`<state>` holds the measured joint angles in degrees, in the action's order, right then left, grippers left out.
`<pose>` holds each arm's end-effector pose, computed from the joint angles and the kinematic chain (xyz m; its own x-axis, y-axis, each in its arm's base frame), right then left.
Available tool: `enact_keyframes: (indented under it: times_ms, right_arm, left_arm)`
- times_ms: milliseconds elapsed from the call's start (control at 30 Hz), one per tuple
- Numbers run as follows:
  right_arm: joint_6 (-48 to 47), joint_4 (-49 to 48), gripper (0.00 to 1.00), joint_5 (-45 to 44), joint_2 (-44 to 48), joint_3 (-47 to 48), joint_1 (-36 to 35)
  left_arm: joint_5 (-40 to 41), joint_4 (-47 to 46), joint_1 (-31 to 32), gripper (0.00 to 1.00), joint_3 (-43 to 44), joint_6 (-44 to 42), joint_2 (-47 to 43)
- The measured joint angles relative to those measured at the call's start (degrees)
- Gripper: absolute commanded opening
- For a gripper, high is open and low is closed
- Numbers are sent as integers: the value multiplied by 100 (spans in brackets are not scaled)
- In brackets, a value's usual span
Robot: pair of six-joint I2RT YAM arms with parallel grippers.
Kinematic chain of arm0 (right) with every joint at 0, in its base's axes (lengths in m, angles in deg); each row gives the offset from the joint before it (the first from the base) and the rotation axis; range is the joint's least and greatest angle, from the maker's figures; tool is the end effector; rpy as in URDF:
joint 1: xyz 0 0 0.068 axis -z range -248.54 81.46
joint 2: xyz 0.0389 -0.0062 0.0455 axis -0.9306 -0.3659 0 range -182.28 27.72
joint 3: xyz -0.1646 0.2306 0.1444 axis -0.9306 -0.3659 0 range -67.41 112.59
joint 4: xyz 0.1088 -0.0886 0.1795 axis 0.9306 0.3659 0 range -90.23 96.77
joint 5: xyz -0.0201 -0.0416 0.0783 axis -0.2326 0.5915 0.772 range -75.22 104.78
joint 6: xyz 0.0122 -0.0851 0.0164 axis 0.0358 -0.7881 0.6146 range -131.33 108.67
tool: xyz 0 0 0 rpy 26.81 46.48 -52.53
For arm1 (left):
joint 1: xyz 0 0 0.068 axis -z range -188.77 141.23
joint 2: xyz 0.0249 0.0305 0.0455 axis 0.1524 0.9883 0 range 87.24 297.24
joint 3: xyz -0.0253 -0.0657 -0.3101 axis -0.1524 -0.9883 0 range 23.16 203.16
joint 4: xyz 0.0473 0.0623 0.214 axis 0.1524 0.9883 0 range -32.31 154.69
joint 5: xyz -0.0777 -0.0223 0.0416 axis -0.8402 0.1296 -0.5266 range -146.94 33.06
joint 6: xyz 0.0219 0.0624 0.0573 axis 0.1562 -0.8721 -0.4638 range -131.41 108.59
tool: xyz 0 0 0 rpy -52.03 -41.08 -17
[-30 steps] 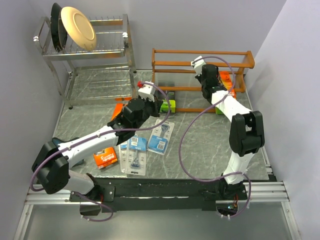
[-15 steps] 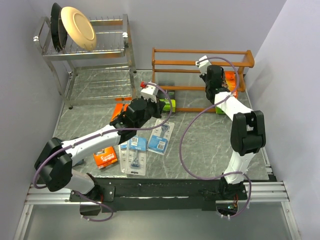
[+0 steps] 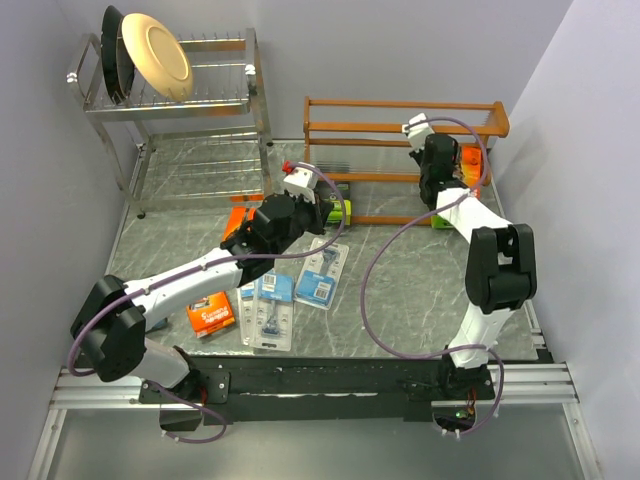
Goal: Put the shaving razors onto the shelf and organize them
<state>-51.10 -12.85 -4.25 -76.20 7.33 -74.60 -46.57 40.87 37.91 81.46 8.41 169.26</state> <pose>0.4476 0.0222 0.3235 -0.3527 -0.6457 -0.6773 -0.0192 0.7286 -0.6847 0.2444 -0.2388 0.3739 -0.2786 -0.1908 -0.9413 0.5299 0.7869 -0.3163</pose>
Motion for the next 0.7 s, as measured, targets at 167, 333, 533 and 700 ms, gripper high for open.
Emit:
enact_keyframes:
  times_ms: [167, 333, 533, 700]
  right_arm:
    - [-11, 157, 9, 284, 304, -238, 48]
    - [293, 866, 43, 1051, 1419, -667, 20]
    - [1204, 1661, 66, 1836, 2929, -623, -13]
    - [2378, 2684, 35, 2378, 3351, -422, 238]
  left_arm:
    - [-7, 0, 0, 1, 0, 28, 0]
    - [-28, -9, 0, 1, 2, 66, 0]
    - [-173, -50, 0, 1, 28, 87, 13]
    - [-382, -48, 0, 1, 160, 90, 120]
